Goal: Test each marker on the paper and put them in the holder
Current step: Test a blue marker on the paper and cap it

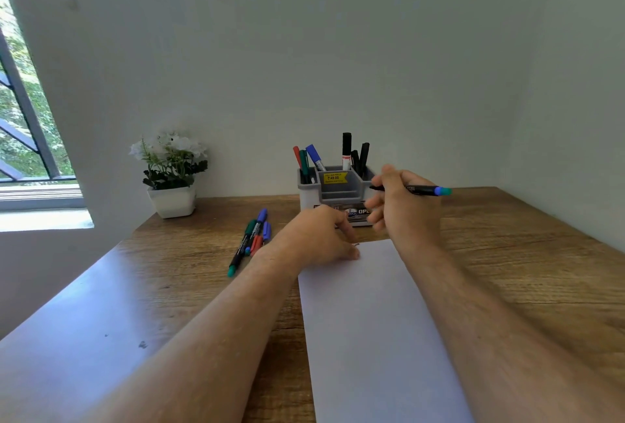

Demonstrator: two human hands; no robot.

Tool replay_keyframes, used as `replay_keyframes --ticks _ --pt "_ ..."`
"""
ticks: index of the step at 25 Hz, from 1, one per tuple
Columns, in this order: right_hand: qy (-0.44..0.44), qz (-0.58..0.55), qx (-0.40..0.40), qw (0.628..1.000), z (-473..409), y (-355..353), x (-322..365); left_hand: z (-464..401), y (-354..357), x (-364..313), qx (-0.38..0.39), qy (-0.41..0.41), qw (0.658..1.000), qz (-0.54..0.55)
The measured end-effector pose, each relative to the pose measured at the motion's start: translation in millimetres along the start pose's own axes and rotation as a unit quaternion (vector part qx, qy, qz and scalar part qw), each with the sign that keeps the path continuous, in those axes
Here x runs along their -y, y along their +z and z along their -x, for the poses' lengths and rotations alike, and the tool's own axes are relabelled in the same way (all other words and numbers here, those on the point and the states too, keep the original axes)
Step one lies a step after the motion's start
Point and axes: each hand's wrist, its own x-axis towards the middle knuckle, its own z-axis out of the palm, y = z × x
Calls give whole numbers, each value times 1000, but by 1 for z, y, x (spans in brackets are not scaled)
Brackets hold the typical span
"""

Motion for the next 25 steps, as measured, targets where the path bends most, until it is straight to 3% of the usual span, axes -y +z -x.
replay_keyframes --ticks 9,14,19,25 --pt "29 232 103 967 7 -10 4 6 -3 3 37 -8 999 16" --pt "52 216 135 966 7 -22 -11 0 0 7 44 -6 999 15" --pt "-20 294 143 945 0 -20 -21 -4 0 10 38 11 999 15" --pt "-39 320 168 932 -7 -16 -27 -7 -2 9 60 6 997 46"
